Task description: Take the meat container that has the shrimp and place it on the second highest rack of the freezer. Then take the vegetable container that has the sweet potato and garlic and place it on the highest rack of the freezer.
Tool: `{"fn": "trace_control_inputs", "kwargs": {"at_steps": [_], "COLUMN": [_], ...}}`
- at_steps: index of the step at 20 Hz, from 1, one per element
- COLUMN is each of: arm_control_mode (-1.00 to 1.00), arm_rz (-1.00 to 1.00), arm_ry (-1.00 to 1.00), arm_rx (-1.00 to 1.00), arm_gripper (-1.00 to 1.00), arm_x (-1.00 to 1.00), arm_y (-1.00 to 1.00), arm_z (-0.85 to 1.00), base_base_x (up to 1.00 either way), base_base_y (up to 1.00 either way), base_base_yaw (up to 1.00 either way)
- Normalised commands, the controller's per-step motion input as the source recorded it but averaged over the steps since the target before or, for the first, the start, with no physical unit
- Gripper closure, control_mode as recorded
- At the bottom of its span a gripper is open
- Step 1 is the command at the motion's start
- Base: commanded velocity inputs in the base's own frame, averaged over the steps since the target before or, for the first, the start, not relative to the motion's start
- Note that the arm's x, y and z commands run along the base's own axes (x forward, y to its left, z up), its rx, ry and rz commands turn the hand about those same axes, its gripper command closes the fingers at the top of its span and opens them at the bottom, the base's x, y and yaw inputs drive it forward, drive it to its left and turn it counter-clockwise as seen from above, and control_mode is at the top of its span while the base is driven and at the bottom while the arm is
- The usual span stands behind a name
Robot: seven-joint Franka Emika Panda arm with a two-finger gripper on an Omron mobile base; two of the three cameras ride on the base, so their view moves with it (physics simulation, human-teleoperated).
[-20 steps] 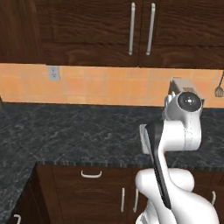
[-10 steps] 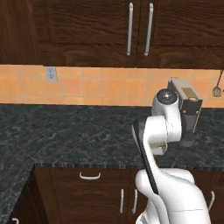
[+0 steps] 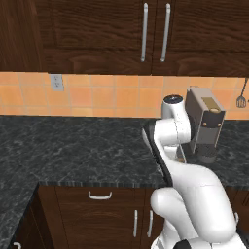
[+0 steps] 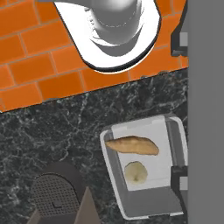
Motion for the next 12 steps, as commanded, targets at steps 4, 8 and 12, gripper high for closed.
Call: {"fn": "trace_control_inputs", "kwargs": {"at_steps": [4, 8, 12], "arm_control_mode": [-1.0, -1.0, -1.0], "arm_rz": [0.0, 0.0, 0.0], "arm_ry": [0.19, 0.2, 0.16], "arm_rx": [0.01, 0.0, 0.0], "arm_gripper": [-1.0, -1.0, -1.0], "arm_x": [0.18, 0.5, 0.48], "arm_y": [0.0, 0.0, -0.06], "arm_z": [-0.69, -0.61, -0.53], "base_base_x": [0.0, 0.0, 0.0], "base_base_y": [0.0, 0.0, 0.0], "base_base_yaw": [0.0, 0.0, 0.0]}}
